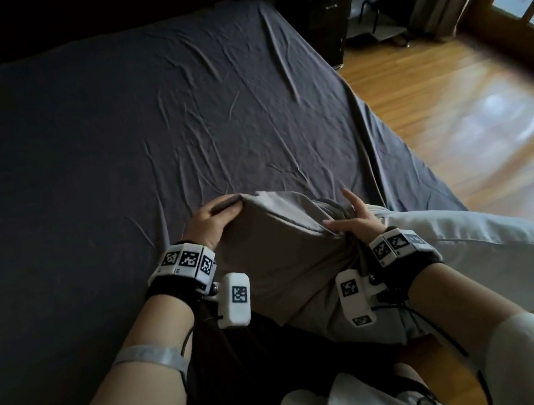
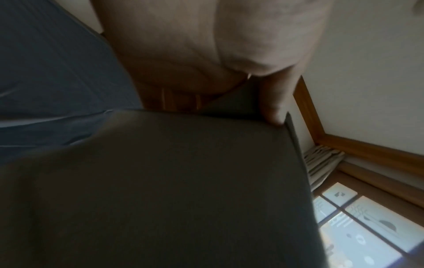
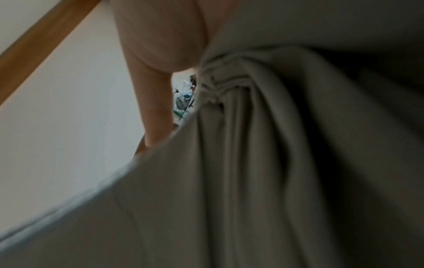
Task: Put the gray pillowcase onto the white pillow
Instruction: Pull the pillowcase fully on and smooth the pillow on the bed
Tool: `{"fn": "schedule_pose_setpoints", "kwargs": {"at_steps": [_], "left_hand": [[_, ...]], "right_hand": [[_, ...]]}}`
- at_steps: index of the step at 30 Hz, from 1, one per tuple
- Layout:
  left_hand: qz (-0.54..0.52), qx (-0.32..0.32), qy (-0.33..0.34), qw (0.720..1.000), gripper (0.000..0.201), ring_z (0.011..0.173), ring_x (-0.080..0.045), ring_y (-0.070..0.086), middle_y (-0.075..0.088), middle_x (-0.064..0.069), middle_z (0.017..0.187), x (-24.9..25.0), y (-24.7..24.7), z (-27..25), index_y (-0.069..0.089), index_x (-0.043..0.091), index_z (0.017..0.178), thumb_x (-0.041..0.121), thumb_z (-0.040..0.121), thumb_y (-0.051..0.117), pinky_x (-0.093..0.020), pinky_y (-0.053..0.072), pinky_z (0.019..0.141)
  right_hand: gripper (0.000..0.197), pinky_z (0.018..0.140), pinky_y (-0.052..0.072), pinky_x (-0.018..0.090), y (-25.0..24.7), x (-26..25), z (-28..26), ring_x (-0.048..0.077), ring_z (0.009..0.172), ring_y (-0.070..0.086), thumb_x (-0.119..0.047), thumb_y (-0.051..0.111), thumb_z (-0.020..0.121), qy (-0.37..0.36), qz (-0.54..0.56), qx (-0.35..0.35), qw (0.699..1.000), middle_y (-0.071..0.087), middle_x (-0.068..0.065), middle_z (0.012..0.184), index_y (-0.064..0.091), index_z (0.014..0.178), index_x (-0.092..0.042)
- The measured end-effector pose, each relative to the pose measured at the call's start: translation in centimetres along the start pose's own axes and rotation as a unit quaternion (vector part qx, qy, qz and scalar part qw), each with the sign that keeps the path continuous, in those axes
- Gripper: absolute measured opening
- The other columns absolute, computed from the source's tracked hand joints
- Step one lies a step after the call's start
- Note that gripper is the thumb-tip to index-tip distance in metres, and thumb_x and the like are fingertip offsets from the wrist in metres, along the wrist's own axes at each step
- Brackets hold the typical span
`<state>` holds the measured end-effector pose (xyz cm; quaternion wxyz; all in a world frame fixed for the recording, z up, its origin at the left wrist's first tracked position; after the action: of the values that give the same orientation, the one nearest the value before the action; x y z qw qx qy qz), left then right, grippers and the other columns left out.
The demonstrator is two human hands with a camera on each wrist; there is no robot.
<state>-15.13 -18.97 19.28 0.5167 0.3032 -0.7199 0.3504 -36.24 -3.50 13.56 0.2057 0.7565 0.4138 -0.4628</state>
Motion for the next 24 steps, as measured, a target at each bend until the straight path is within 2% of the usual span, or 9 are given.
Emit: {"fn": "schedule_pose_setpoints", "kwargs": {"at_steps": [3,6,9,11,13,17,19,22,24], "left_hand": [[0.071,0.035,-0.071,0.994,0.033,0.108,-0.023,0.057,0.065,-0.003,0.098,-0.2,0.0,0.1,0.067,0.016,0.102,0.042,0.090,0.050,-0.032,0.040,0.099],[0.101,0.053,-0.168,0.979,0.074,0.118,-0.023,0.051,0.058,-0.008,0.122,0.1,-0.6,0.3,0.060,0.007,0.116,0.069,0.083,0.036,-0.035,0.033,0.109],[0.230,-0.027,-0.150,0.961,0.046,0.110,-0.029,0.059,0.067,-0.015,0.108,1.7,0.0,0.9,0.071,0.011,0.090,0.054,0.079,0.059,-0.029,0.045,0.091],[0.324,-0.070,-0.112,0.937,0.025,0.083,-0.017,0.062,0.069,-0.002,0.083,2.9,0.6,1.1,0.073,0.012,0.093,0.031,0.077,0.071,-0.017,0.041,0.065],[0.359,-0.097,-0.112,0.921,0.022,0.063,-0.004,0.052,0.065,0.007,0.070,3.2,1.3,1.1,0.074,0.016,0.094,0.025,0.074,0.075,-0.011,0.035,0.049],[0.399,-0.116,-0.113,0.903,0.022,0.094,-0.009,0.060,0.073,-0.001,0.095,1.8,2.5,1.3,0.075,0.016,0.092,0.022,0.071,0.077,-0.014,0.039,0.066],[0.404,-0.122,-0.113,0.899,0.022,0.095,-0.009,0.059,0.072,0.002,0.089,1.4,2.7,1.1,0.075,0.015,0.092,0.021,0.071,0.077,-0.012,0.039,0.067],[0.418,-0.149,-0.118,0.888,0.021,0.080,-0.004,0.056,0.064,0.010,0.070,1.1,3.1,0.8,0.075,0.013,0.092,0.020,0.072,0.077,-0.001,0.035,0.050],[0.455,-0.145,-0.112,0.871,0.019,0.081,-0.006,0.056,0.066,0.004,0.077,1.2,3.3,0.9,0.075,0.014,0.092,0.021,0.075,0.075,-0.006,0.038,0.055]], "right_hand": [[0.100,0.100,0.037,0.020,-0.3,0.4,-0.1,0.015,0.129,0.041,0.003,0.077,0.066,-0.023,-0.032,0.007,0.999,0.040,0.008,0.141,0.024,0.145,-0.025],[0.099,0.086,0.042,0.009,0.0,0.5,-0.2,0.014,0.126,0.042,0.016,0.067,0.069,-0.042,-0.006,-0.008,0.999,0.042,0.009,0.138,0.018,0.147,-0.021],[0.092,0.084,0.038,0.006,0.7,0.7,-0.2,0.012,0.122,0.040,0.021,0.059,0.074,-0.067,-0.015,-0.022,0.997,0.040,0.009,0.135,0.015,0.147,-0.015],[0.087,0.080,0.040,0.002,1.2,0.8,-0.1,0.007,0.111,0.045,0.023,0.052,0.078,-0.086,-0.018,-0.036,0.995,0.042,0.009,0.128,0.012,0.146,-0.011],[0.072,0.077,0.040,-0.002,1.9,0.4,-0.5,-0.013,0.090,0.054,0.022,0.044,0.083,-0.111,-0.016,-0.056,0.992,0.044,0.007,0.123,0.016,0.144,-0.005],[0.030,0.080,0.041,0.001,2.5,0.6,-1.3,-0.018,0.078,0.057,-0.003,0.046,0.093,-0.111,-0.019,-0.089,0.990,0.059,0.003,0.110,0.054,0.122,-0.003],[0.031,0.080,0.042,0.004,2.9,1.0,-1.8,-0.010,0.085,0.059,-0.012,0.062,0.085,-0.089,-0.094,-0.123,0.984,0.062,0.000,0.102,0.062,0.116,-0.010],[0.045,0.079,0.036,0.005,2.9,1.3,-1.7,0.001,0.100,0.053,-0.023,0.077,0.073,-0.089,-0.255,-0.124,0.955,0.063,-0.004,0.104,0.064,0.116,-0.018],[0.044,0.083,0.035,0.012,2.8,1.4,-1.3,0.004,0.098,0.053,-0.029,0.078,0.071,-0.074,-0.284,-0.097,0.951,0.065,-0.002,0.100,0.066,0.112,-0.016]]}}
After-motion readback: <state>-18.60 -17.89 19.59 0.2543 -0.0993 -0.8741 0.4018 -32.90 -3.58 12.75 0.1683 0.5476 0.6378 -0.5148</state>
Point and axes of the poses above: each hand's wrist, its own z-axis towards the middle knuckle, its own y-axis out of the palm, x = y × z, the point moved 6 cm from there along z, towards the middle knuckle
